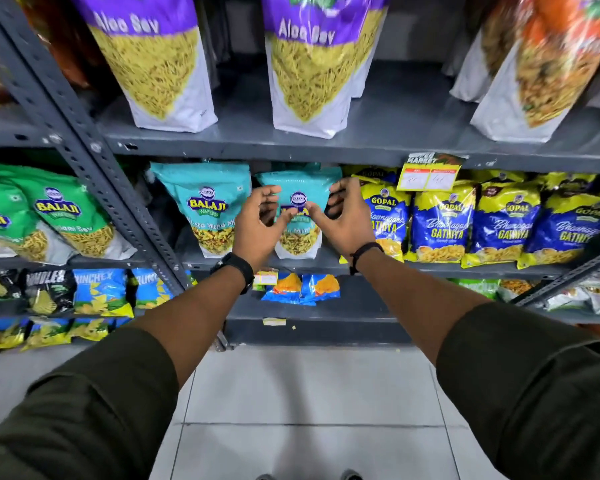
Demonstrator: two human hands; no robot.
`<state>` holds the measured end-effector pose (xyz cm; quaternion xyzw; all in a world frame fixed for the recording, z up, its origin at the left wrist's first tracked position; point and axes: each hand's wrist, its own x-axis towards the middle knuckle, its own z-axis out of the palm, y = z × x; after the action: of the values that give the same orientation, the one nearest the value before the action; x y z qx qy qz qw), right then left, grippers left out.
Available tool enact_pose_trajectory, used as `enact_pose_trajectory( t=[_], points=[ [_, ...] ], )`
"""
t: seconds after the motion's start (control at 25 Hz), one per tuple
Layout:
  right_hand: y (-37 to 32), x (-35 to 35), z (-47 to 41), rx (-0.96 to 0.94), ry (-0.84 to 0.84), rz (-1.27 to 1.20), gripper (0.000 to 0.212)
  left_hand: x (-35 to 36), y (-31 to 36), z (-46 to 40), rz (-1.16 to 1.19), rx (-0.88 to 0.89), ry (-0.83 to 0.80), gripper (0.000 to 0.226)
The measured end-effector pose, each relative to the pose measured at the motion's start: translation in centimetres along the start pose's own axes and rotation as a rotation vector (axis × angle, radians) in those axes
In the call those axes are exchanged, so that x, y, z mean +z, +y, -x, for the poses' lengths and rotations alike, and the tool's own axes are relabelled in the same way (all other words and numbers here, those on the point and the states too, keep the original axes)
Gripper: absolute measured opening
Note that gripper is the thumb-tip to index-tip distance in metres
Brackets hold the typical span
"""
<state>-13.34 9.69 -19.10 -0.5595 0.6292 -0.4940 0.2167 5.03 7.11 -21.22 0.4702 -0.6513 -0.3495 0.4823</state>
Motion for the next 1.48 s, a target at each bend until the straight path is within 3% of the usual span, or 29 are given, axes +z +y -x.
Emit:
enact_pose_trajectory(
  t=[0.32, 0.48, 0.56, 0.64, 0.84, 1.48],
  points=[
    [-10.7, -5.9, -5.8, -0.141, 0.247, -0.094, 0.054, -2.9, 11.7, -5.6, 0.019, 0.149, 0.209, 0.039],
    [-11.6, -5.9, -9.0, -0.009, 0.016, -0.055, 0.095, -3.3, 13.4, -9.7, 0.037, 0.016, 0.092, 0.083],
    [-11.5, -5.3, -9.7, 0.035, -0.073, -0.063, 0.11, -3.2, 13.7, -10.9, 0.033, -0.018, -0.034, 0.091],
    [-11.5, -5.2, -10.2, 0.048, -0.092, -0.041, 0.105, -3.0, 13.0, -11.9, 0.008, 0.007, -0.079, 0.093],
    [-11.3, -6.5, -10.8, 0.041, -0.095, -0.047, 0.082, -2.2, 12.5, -12.7, 0.015, -0.026, -0.016, 0.101],
    [-10.1, -9.8, -11.5, 0.078, -0.123, 0.004, 0.071, 0.9, 15.7, -11.3, -0.072, -0.011, 0.069, 0.087]
  ],
)
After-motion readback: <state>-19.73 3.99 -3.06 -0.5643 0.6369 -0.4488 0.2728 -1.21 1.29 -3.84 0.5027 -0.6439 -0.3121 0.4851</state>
